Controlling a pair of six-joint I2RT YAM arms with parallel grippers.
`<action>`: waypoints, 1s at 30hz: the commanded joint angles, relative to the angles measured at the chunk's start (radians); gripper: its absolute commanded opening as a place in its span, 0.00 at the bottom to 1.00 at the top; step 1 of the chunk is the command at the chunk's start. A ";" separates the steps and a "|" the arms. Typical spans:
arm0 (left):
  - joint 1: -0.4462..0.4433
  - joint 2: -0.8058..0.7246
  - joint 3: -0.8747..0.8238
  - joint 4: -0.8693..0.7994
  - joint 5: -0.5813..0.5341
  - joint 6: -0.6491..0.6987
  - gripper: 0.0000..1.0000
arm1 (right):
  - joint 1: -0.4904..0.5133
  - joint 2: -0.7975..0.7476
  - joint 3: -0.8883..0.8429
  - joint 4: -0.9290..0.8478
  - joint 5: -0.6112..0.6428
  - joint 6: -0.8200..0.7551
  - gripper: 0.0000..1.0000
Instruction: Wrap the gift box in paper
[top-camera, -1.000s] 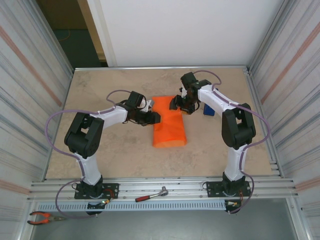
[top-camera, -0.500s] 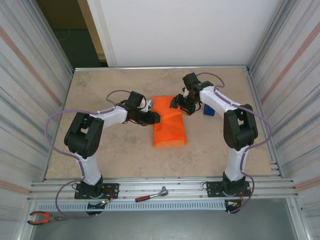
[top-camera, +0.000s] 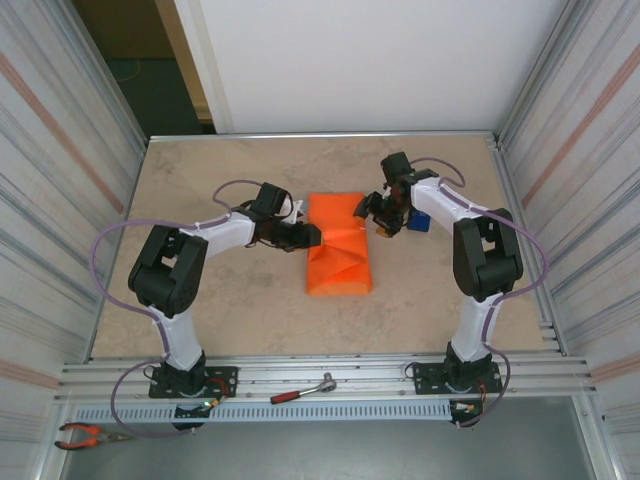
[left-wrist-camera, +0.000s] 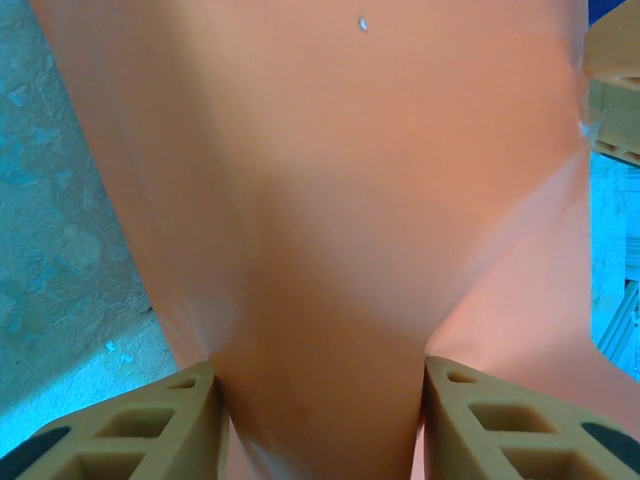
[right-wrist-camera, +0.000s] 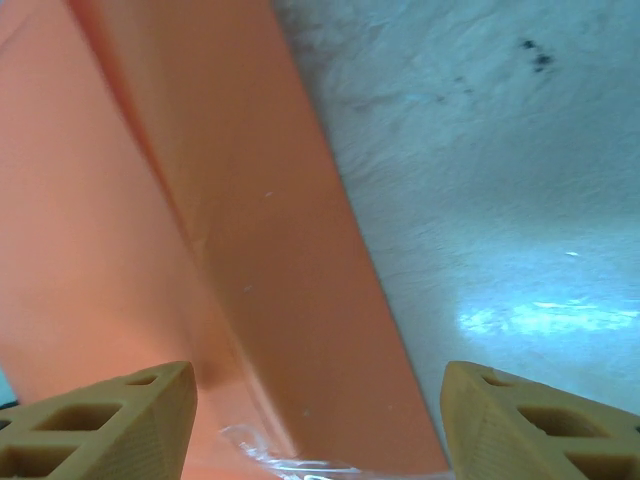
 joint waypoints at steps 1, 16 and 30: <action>-0.007 0.079 -0.079 -0.212 -0.169 0.027 0.47 | -0.010 -0.016 -0.024 -0.009 0.024 0.045 0.65; -0.007 0.078 -0.081 -0.212 -0.170 0.025 0.46 | -0.040 -0.064 -0.141 0.185 -0.079 0.108 0.74; -0.007 0.076 -0.082 -0.215 -0.172 0.025 0.45 | -0.090 -0.175 -0.284 0.366 -0.097 0.190 0.95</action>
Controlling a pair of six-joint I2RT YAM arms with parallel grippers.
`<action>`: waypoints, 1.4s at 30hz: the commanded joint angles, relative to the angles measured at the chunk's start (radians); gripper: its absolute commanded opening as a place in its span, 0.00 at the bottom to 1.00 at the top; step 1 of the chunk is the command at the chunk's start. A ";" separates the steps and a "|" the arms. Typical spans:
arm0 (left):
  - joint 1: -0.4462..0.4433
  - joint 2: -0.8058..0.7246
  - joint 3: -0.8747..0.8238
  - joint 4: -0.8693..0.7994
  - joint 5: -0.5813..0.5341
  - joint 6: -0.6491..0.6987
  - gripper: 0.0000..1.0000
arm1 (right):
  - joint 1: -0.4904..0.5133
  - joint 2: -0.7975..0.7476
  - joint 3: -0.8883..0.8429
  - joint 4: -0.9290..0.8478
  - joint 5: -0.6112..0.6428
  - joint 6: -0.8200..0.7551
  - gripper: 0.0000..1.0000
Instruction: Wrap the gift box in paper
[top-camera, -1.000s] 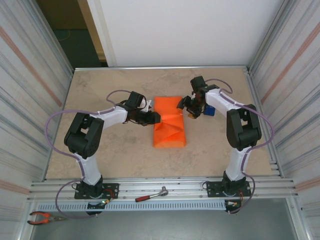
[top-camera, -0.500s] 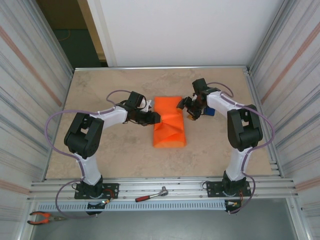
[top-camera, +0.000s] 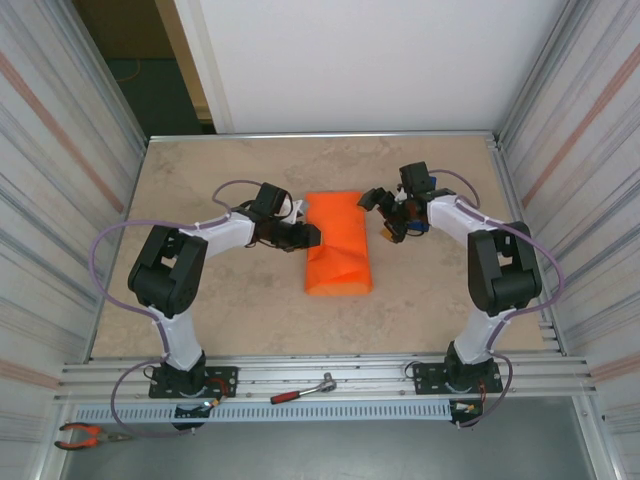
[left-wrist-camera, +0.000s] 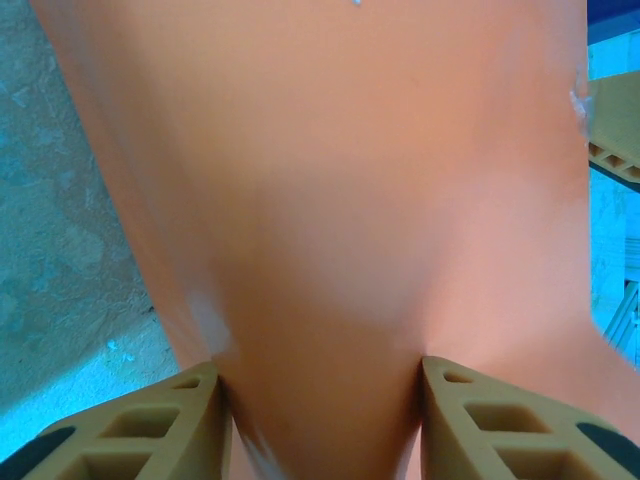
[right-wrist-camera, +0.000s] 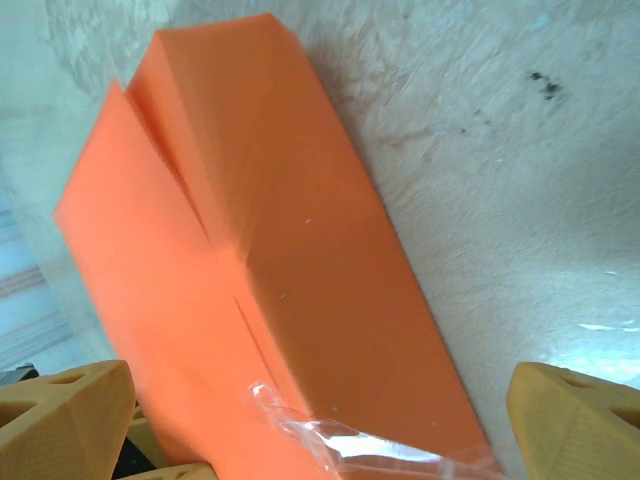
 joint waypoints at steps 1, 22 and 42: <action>-0.007 0.079 -0.081 -0.217 -0.172 0.027 0.45 | -0.021 -0.039 -0.038 0.033 0.018 0.040 0.96; -0.008 0.079 -0.074 -0.219 -0.174 0.025 0.45 | 0.015 -0.171 -0.118 0.037 0.085 -0.114 0.12; -0.008 0.076 -0.075 -0.215 -0.169 0.029 0.44 | 0.064 -0.153 -0.061 -0.047 0.229 -0.223 0.00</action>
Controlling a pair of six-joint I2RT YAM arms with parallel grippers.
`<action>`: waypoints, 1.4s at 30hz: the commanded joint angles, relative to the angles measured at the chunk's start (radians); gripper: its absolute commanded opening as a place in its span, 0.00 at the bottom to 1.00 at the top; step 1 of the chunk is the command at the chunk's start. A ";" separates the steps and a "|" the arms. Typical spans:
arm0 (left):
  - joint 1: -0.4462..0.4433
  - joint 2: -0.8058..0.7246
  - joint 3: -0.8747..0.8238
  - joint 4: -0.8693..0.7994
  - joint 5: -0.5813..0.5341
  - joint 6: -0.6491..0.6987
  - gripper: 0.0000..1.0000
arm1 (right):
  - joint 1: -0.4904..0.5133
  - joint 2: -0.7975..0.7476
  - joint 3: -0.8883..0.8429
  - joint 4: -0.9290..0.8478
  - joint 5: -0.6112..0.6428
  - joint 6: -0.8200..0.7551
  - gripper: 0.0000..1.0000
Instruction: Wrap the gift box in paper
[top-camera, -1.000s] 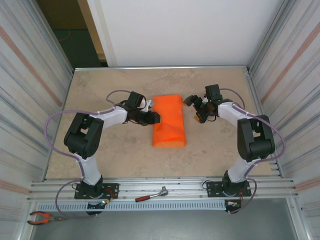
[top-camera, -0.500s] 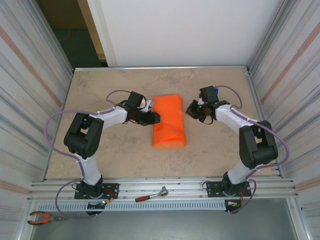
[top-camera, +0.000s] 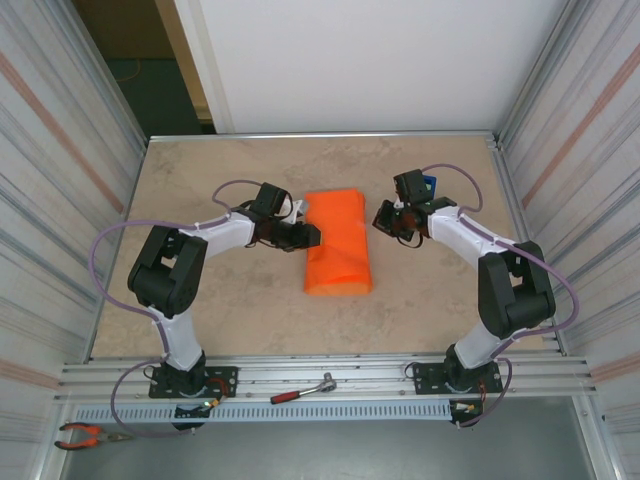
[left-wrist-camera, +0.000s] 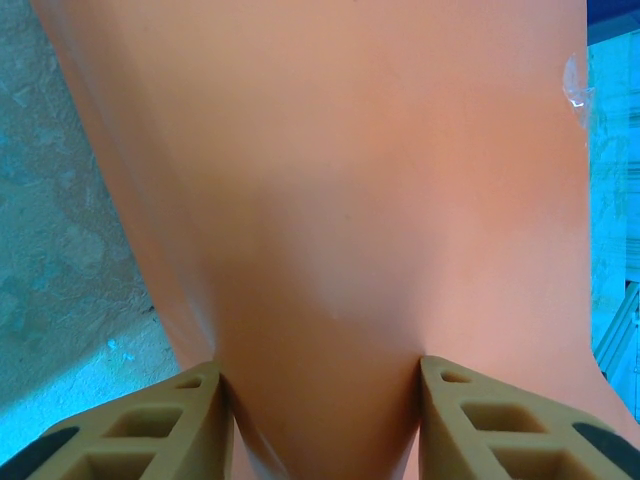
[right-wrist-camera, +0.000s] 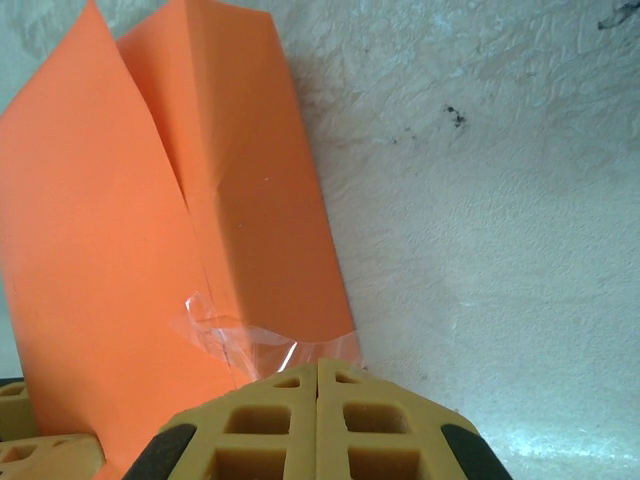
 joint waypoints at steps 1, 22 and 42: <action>-0.008 0.079 -0.076 -0.216 -0.165 0.028 0.44 | -0.015 0.000 0.020 0.009 -0.028 -0.019 0.00; -0.011 0.086 -0.073 -0.216 -0.163 0.028 0.43 | 0.028 0.165 0.059 0.091 -0.071 0.012 0.00; -0.014 0.102 -0.063 -0.215 -0.161 0.028 0.43 | -0.104 0.093 -0.171 0.328 -0.212 0.136 0.00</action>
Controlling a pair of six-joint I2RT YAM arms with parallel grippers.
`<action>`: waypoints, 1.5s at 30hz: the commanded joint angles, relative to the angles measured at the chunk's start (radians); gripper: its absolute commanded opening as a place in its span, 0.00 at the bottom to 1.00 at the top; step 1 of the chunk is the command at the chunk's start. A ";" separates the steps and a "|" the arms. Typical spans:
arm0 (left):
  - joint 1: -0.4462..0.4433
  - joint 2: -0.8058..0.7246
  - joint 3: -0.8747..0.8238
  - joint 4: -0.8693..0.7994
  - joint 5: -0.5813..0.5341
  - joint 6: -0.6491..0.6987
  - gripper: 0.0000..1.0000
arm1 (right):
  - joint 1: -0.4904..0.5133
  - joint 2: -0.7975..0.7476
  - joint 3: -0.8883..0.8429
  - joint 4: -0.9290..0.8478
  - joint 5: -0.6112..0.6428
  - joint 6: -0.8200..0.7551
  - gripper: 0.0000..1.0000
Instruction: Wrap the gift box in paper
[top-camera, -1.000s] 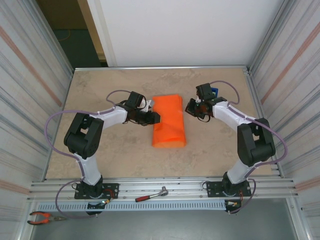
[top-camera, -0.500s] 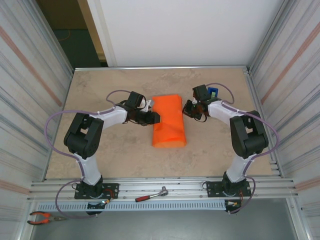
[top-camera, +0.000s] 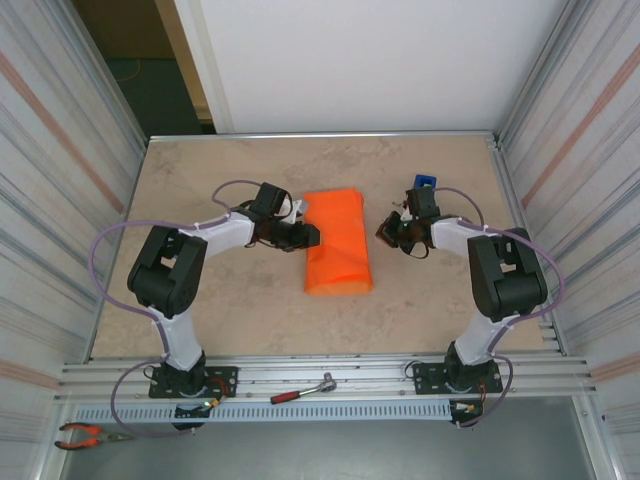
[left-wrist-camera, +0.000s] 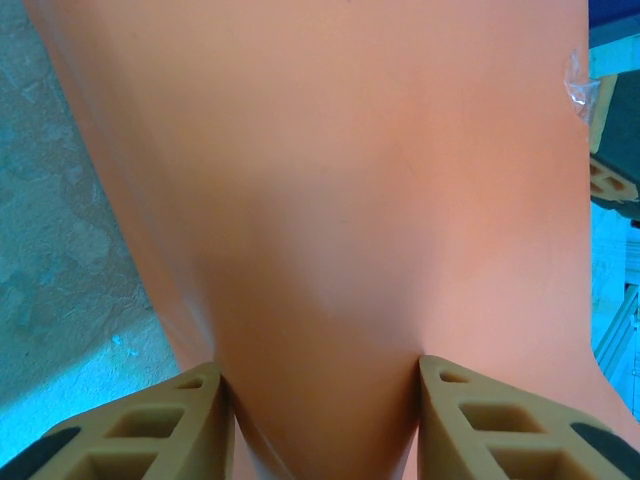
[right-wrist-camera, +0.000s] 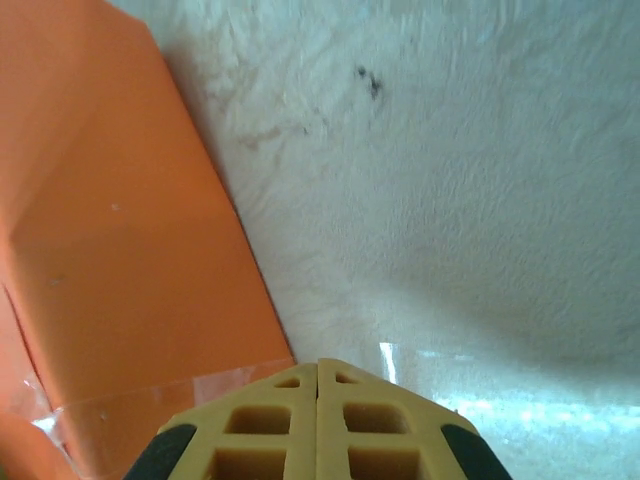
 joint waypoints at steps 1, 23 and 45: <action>-0.015 0.102 -0.064 -0.211 -0.159 0.036 0.43 | -0.006 -0.002 0.003 0.030 -0.013 0.023 0.00; -0.021 0.104 -0.066 -0.217 -0.161 0.036 0.43 | 0.033 -0.063 -0.021 -0.021 0.076 -0.007 0.00; -0.020 0.002 0.006 -0.252 -0.136 0.072 0.50 | 0.078 -0.059 -0.058 -0.014 0.042 -0.001 0.00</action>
